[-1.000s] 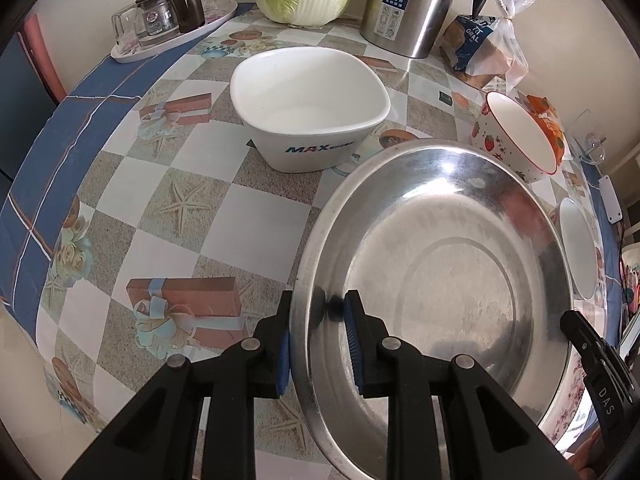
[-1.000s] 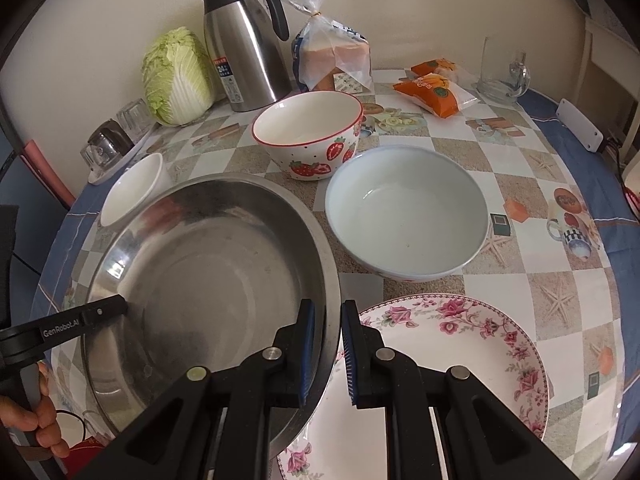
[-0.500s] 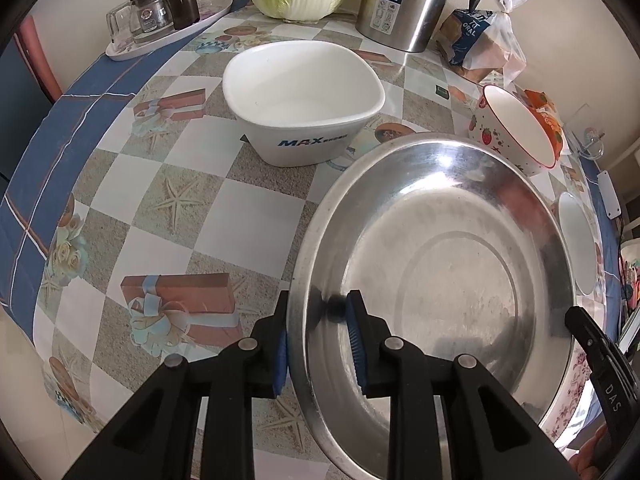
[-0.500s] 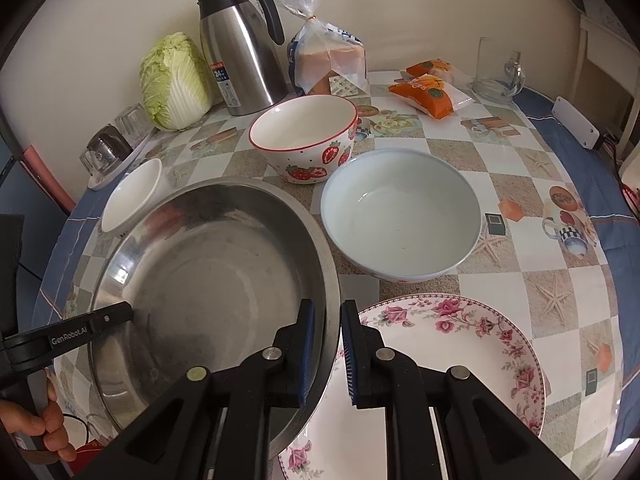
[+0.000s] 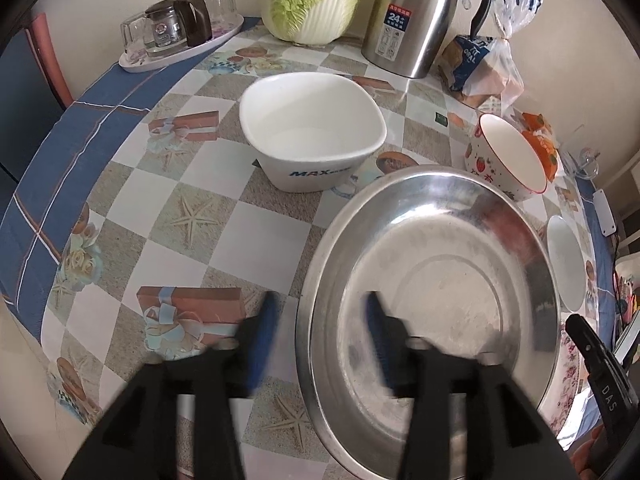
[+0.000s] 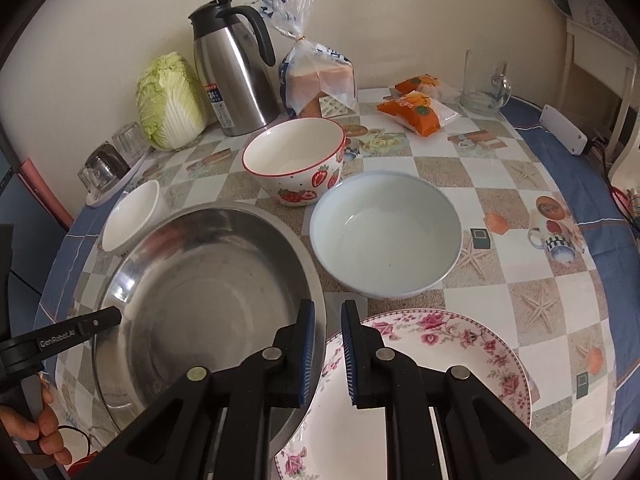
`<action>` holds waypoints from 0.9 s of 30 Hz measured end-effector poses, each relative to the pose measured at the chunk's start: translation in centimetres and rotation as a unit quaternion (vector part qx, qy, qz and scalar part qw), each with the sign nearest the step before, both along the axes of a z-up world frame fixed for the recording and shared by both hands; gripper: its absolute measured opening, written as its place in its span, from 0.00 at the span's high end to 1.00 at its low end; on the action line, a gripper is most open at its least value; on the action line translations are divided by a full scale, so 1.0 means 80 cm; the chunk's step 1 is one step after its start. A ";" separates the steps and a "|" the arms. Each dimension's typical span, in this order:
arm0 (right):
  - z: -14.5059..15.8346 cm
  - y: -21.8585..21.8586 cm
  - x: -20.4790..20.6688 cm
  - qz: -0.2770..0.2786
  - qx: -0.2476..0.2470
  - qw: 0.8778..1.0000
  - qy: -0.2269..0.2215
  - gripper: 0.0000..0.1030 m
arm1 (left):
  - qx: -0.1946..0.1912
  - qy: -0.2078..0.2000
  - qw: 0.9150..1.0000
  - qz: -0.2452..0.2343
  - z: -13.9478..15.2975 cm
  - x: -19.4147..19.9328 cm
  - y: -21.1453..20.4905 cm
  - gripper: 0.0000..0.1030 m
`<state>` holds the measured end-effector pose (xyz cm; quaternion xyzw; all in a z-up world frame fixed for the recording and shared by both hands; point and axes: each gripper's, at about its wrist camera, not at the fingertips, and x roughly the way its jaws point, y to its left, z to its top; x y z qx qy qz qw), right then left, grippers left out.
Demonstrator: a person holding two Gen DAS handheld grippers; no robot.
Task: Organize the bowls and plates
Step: 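Lower the steel basin onto the table and open both tools, then move both tools toward the rim of the pink-floral plate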
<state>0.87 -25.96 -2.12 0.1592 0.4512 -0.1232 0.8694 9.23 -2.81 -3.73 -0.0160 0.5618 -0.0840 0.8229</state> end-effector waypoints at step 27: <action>-0.007 0.013 0.005 0.021 -0.024 0.999 0.012 0.04 | 0.044 -0.017 0.999 -0.005 0.001 -0.003 -0.005 0.11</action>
